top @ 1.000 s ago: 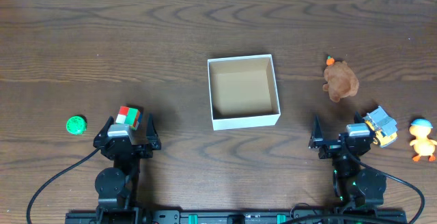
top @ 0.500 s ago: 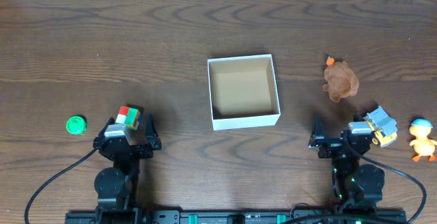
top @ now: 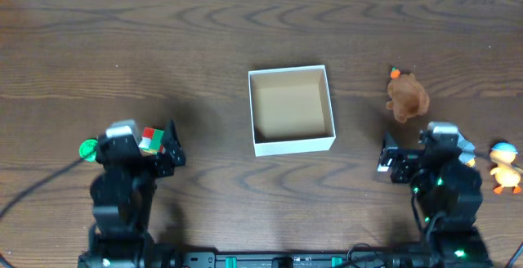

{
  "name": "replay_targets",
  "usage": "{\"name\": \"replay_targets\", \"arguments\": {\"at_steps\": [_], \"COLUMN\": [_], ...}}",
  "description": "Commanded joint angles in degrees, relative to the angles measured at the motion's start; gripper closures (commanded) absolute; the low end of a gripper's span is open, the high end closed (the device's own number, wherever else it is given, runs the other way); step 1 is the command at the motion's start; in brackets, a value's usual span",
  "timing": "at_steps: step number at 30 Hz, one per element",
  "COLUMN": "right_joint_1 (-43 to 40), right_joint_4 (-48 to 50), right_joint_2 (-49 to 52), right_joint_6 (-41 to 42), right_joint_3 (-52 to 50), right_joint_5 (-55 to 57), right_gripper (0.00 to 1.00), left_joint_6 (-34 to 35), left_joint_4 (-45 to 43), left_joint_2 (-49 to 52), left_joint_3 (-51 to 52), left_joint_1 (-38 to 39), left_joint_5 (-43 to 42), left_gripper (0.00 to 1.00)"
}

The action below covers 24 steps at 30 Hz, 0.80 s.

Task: Pack container
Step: 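Move the right gripper over the yellow-grey toy truck and grasp it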

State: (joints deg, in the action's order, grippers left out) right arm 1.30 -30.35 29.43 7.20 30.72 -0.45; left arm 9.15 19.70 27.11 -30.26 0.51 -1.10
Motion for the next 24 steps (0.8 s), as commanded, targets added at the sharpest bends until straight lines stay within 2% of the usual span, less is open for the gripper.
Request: {"name": "replay_targets", "arguments": {"at_steps": [1,5,8,11,14,17,20,24], "right_joint_1": [-0.4,-1.5,-2.6,-2.8,-2.9,-4.0,-9.2,-19.1], "right_joint_4": [-5.7,-17.7,-27.0,-34.0,-37.9,-37.7,-38.3,-38.2], "right_joint_2": [6.6,16.5,24.5,31.1,35.0,37.0,39.7,43.9], "right_joint_6": [2.0,1.9,-2.2,-2.6,-3.0,-0.9,-0.2,-8.5], "right_joint_3": [10.2,22.5,31.3,38.6,43.6,45.3,46.2,46.4], "right_joint_5": [0.0,-0.7,-7.9,-14.6,-14.6,-8.0,-1.5,-1.3], "right_gripper": [0.01,0.01,0.01,0.01,0.01,0.01,0.01,0.01], "left_joint_6": [1.3,1.2,1.3,1.3,1.3,1.3,2.5,3.7], "left_joint_4": [8.0,24.2,34.8,41.6,44.6,46.1,46.2,46.3], "left_joint_2": [9.3,19.5,25.7,29.8,31.1,31.2,31.2,31.2], "left_joint_3": [-10.4,-23.3,-31.2,-35.7,-36.3,-36.3,-36.3,-36.3], "left_joint_1": [-0.2,-0.2,-0.2,-0.2,-0.2,-0.2,-0.2,-0.2], "left_joint_5": [0.2,0.2,0.2,0.2,0.2,0.2,0.2,0.2], "left_gripper": [0.02,0.02,0.02,0.02,0.02,0.02,0.02,0.02]}}
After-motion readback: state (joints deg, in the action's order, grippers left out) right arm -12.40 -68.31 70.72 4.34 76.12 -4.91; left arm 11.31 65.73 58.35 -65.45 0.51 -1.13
